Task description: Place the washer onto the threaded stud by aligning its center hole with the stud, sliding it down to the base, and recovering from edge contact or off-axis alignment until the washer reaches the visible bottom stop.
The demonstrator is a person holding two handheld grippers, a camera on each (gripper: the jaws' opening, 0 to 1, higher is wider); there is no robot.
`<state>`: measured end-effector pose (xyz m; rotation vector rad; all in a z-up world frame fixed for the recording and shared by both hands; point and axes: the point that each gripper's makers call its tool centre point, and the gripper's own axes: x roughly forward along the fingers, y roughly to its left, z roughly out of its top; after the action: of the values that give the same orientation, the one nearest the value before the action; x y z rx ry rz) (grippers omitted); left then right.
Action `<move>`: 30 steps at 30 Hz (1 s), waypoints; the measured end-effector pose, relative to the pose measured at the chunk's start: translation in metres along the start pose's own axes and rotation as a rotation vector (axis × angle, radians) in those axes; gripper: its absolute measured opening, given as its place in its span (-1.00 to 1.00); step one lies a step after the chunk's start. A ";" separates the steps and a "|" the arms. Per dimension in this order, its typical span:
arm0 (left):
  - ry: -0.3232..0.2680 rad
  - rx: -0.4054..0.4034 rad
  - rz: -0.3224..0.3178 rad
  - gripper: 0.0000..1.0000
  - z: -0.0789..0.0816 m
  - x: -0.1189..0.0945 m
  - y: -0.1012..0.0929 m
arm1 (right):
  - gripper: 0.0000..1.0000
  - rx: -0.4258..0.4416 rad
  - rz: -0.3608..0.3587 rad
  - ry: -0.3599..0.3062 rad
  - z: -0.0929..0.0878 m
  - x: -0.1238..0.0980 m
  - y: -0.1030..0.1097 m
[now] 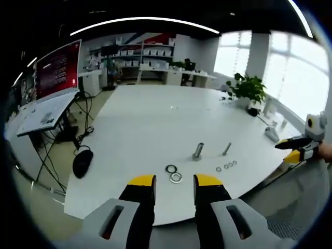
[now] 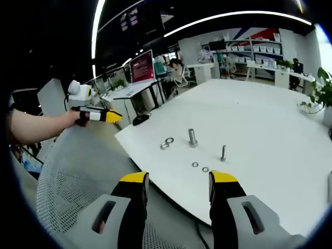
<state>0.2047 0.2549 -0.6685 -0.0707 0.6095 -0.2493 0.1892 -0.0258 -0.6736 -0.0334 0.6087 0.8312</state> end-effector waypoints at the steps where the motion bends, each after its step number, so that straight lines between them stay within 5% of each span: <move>1: 0.002 -0.001 0.000 -0.46 0.000 0.000 -0.001 | -0.03 0.002 -0.004 -0.002 0.000 0.000 -0.001; 20: 0.035 0.001 -0.023 -0.47 -0.006 0.002 -0.006 | -0.05 0.024 0.003 -0.015 0.002 0.000 -0.001; 30: 0.057 0.033 -0.058 -0.47 -0.010 0.005 -0.013 | -0.05 0.016 -0.050 -0.010 0.003 -0.002 -0.009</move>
<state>0.2005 0.2411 -0.6774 -0.0497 0.6607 -0.3182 0.1959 -0.0329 -0.6718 -0.0301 0.6022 0.7774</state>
